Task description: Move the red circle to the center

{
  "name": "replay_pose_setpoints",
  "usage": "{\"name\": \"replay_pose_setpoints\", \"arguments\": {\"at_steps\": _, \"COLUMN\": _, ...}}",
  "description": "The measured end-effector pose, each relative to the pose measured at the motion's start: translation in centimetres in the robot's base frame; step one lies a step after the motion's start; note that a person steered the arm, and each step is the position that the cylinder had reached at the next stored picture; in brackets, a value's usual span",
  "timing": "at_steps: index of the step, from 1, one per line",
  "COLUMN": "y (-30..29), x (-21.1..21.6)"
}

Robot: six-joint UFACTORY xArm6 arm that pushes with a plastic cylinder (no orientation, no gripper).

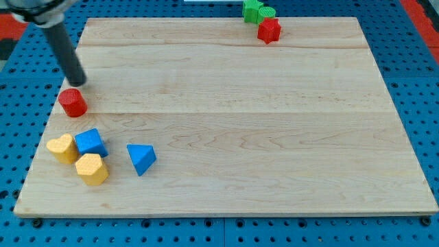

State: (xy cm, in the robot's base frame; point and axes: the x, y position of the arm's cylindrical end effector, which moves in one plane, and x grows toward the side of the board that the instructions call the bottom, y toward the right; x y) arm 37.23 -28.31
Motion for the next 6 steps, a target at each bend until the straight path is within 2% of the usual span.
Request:
{"name": "replay_pose_setpoints", "arguments": {"at_steps": 1, "y": -2.1, "x": 0.4}}
{"name": "replay_pose_setpoints", "arguments": {"at_steps": 2, "y": -0.5, "x": 7.7}}
{"name": "replay_pose_setpoints", "arguments": {"at_steps": 3, "y": 1.5, "x": 4.5}}
{"name": "replay_pose_setpoints", "arguments": {"at_steps": 4, "y": 10.4, "x": -1.0}}
{"name": "replay_pose_setpoints", "arguments": {"at_steps": 6, "y": 18.9, "x": 0.0}}
